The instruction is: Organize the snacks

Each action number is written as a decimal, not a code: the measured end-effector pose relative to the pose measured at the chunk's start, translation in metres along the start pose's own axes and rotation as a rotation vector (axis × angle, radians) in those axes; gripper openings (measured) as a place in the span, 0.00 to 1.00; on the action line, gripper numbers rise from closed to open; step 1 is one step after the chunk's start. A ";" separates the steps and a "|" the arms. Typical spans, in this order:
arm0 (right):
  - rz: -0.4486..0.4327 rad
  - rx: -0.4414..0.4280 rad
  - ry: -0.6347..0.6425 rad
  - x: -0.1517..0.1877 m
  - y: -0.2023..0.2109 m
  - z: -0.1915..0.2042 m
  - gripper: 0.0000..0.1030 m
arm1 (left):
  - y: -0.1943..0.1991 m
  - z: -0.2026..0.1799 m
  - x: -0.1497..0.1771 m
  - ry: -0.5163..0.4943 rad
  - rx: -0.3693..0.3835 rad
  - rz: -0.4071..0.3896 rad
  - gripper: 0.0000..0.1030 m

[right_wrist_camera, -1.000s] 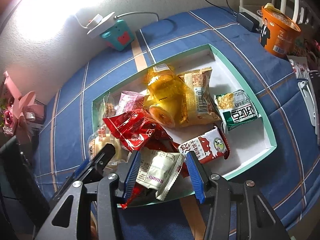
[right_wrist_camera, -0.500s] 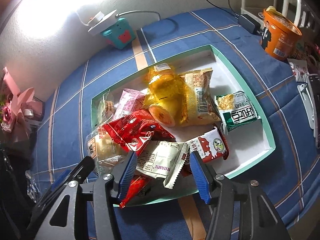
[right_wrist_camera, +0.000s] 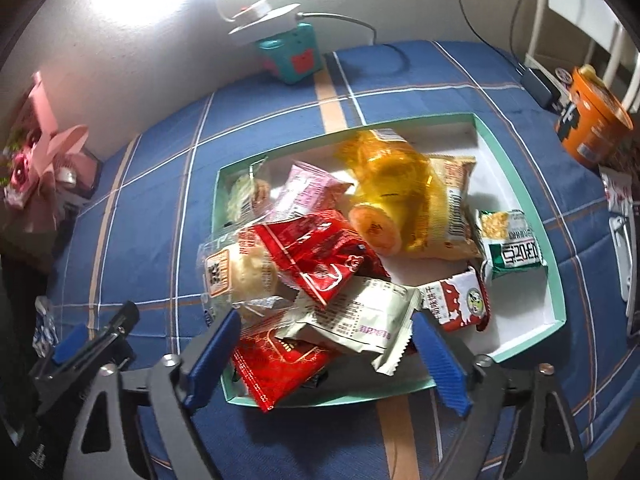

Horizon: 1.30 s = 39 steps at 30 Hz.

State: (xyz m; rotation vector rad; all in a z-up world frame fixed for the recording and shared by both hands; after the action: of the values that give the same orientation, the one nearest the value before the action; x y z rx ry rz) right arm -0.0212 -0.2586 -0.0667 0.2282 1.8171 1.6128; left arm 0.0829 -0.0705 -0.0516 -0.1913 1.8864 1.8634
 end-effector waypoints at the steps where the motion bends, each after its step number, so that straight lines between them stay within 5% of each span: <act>1: -0.004 0.000 0.006 0.000 0.000 0.002 0.95 | 0.001 0.001 0.000 0.002 -0.002 -0.006 0.85; 20: -0.108 0.036 0.082 0.001 0.017 0.024 1.00 | 0.026 0.017 0.003 -0.019 -0.126 -0.036 0.85; 39: -0.078 0.040 0.107 0.036 0.028 0.026 1.00 | 0.047 0.024 0.036 -0.087 -0.081 -0.017 0.85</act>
State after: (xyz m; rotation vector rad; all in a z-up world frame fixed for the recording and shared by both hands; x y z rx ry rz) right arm -0.0412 -0.2115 -0.0544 0.0890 1.9163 1.5621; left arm 0.0378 -0.0359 -0.0234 -0.1501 1.7478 1.9074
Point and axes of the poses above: each gripper's, at about its wrist camera, not at the fingertips, and y roughly against the way its jaws point, z to its left, x to its underside, the point moved 6 cm from there along -y, roughly the way its jaws point, and after that the axes turned 7 degrees about x, right-handed, at the moved point
